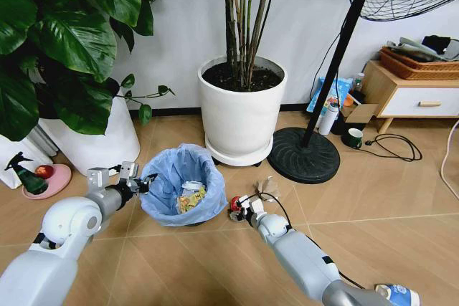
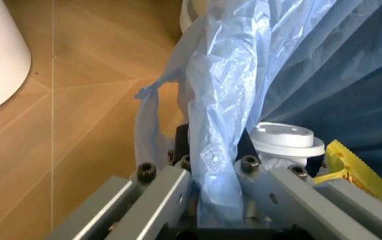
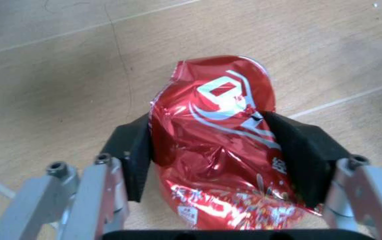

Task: Pick up the trash bin and place the garbage on the floor into it.

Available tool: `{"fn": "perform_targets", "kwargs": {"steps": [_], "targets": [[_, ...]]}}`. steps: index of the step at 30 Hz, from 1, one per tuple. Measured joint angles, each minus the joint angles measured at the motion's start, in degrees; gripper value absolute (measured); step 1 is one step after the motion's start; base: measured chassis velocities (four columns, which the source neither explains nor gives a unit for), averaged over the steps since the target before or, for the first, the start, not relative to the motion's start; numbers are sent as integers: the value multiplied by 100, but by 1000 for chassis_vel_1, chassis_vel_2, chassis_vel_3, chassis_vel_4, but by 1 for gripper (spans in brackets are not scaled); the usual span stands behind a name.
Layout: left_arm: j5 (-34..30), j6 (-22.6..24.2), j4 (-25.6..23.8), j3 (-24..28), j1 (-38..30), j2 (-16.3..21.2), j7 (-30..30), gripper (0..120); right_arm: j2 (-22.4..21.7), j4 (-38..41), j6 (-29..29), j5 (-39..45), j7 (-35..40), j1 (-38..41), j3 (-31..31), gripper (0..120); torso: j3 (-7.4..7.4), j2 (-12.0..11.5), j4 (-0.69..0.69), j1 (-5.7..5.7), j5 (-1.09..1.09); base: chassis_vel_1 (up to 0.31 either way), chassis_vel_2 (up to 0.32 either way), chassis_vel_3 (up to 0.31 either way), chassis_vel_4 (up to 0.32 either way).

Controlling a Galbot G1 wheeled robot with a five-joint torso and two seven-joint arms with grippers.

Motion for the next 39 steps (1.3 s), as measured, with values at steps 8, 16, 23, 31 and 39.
{"fn": "perform_targets", "kwargs": {"steps": [8, 16, 23, 31, 39], "targets": [[1, 0, 22, 63, -94, 0, -5, 0, -37, 39, -4, 17, -6, -43, 69, 41, 1, 0, 0, 0, 0, 0, 0, 0, 0], [3, 0, 22, 73, -93, -10, -8, 0, -88, 122, -2, 26, -6, -165, 164, 31, 0, 1, 2, 0, 1, 0, 0, 0, 0], [3, 0, 19, 78, -77, 11, -32, 0, -300, 718, -208, 517, 185, -336, 407, 31, 5, -1, -2, 3, 1, 0, 0, 0, 0], [-4, 0, -7, 69, -11, 65, -29, 0, -674, 1820, -419, 1183, 357, -419, 731, 30, 3, -1, 1, 2, 2, 0, 0, 0, 0], [6, 0, -18, 75, 66, 46, -13, 0, -1140, 2978, -281, 1556, 302, -124, 1003, 30, 2, -1, 0, 2, 1, 0, 0, 0, 0]]}}
